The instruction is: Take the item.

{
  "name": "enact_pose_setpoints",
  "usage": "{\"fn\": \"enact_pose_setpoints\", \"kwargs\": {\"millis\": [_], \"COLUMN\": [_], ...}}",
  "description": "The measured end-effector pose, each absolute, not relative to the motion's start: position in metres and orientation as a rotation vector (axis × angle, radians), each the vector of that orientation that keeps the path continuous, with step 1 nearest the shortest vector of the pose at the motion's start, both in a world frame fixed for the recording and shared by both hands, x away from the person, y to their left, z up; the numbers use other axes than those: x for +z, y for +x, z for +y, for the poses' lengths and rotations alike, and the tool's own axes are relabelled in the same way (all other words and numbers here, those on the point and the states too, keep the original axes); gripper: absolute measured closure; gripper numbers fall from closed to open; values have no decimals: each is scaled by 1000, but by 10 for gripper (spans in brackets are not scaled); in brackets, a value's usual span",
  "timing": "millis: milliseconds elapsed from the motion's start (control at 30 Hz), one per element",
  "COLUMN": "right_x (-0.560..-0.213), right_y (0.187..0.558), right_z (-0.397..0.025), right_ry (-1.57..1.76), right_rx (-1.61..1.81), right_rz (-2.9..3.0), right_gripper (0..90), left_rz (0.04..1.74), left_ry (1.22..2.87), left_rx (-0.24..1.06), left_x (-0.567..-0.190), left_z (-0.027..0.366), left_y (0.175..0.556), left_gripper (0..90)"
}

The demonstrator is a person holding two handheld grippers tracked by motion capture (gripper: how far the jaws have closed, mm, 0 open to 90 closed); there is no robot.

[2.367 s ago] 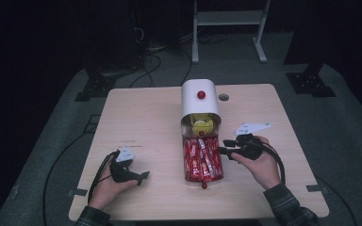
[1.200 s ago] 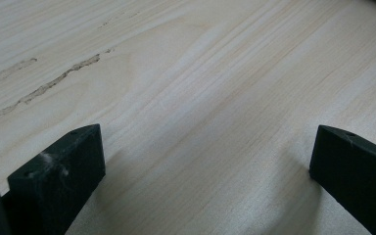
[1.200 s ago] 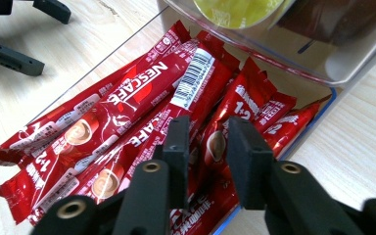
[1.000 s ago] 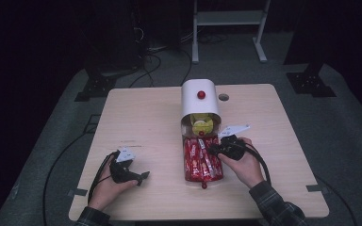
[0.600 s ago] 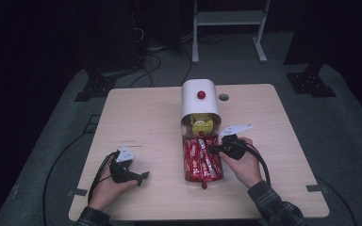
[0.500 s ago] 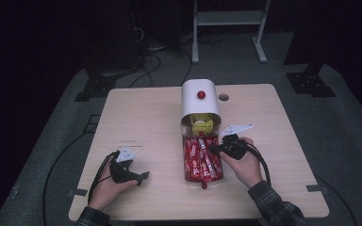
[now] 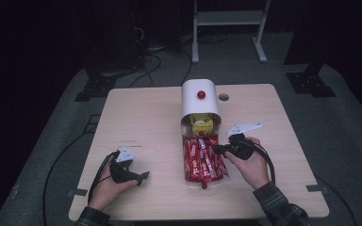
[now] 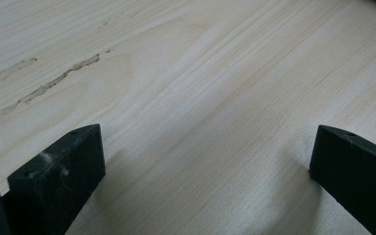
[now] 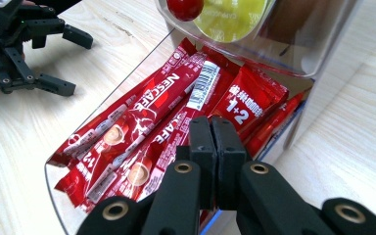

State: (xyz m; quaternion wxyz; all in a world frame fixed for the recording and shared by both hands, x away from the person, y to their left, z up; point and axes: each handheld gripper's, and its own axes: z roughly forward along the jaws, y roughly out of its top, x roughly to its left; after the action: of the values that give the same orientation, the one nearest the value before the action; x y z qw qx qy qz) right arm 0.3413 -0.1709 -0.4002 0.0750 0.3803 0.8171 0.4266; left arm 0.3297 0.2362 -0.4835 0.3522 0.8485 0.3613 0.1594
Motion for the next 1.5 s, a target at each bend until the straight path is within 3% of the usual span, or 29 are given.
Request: {"fn": "enact_pose_setpoints", "kwargs": {"millis": [1500], "right_x": [-401], "right_y": [337], "right_z": [-246], "right_ry": [1274], "right_rx": [1234], "right_rz": [2292], "right_gripper": [877], "left_rz": [935], "left_ry": [2196], "left_rx": [412], "left_x": [-484], "left_z": [236], "left_y": [330], "left_gripper": [0]}}
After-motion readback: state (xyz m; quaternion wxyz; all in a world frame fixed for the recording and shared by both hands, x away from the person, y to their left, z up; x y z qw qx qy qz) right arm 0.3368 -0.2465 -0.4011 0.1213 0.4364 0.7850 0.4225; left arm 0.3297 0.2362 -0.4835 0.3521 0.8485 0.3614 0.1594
